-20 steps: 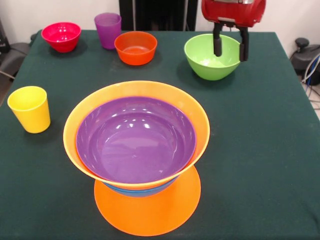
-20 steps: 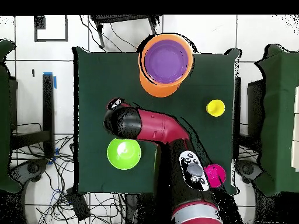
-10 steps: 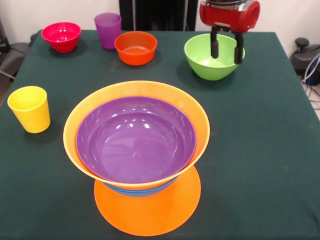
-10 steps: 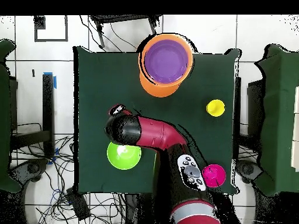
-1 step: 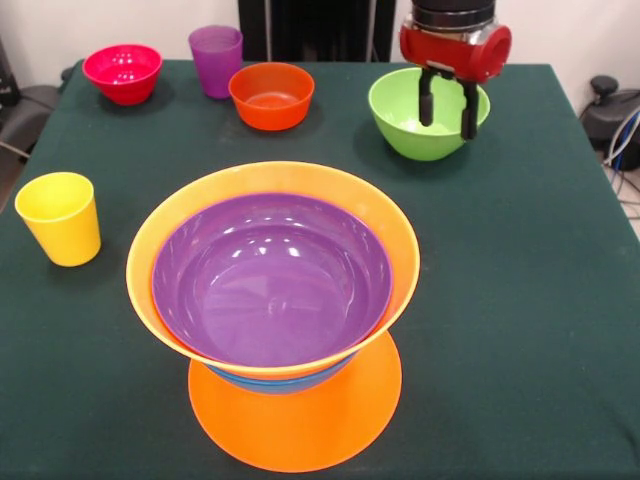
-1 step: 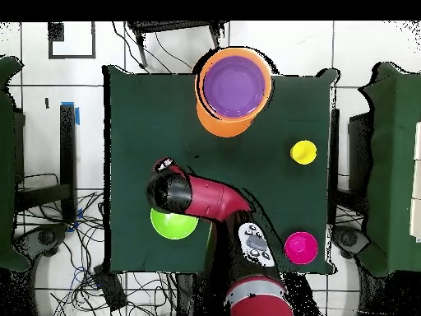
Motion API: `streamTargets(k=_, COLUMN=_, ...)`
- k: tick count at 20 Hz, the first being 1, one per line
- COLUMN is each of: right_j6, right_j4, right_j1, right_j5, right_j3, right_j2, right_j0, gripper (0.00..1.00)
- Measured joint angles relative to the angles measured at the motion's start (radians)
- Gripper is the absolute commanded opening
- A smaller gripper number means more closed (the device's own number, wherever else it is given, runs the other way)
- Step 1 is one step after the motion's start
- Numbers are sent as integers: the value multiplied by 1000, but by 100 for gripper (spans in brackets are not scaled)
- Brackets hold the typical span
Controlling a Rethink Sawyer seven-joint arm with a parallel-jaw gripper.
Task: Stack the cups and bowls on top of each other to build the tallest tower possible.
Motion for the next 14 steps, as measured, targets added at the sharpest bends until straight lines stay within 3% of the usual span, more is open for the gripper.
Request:
streamTargets(k=5, right_j6=43, right_j4=52, right_j1=36, right_j5=-50, right_j3=31, right_j2=-15, right_j0=42, gripper=100)
streamTargets(k=14, right_j6=70, right_j4=73, right_j1=74, right_j5=-68, right_j3=67, right_j2=-17, right_j0=50, gripper=100)
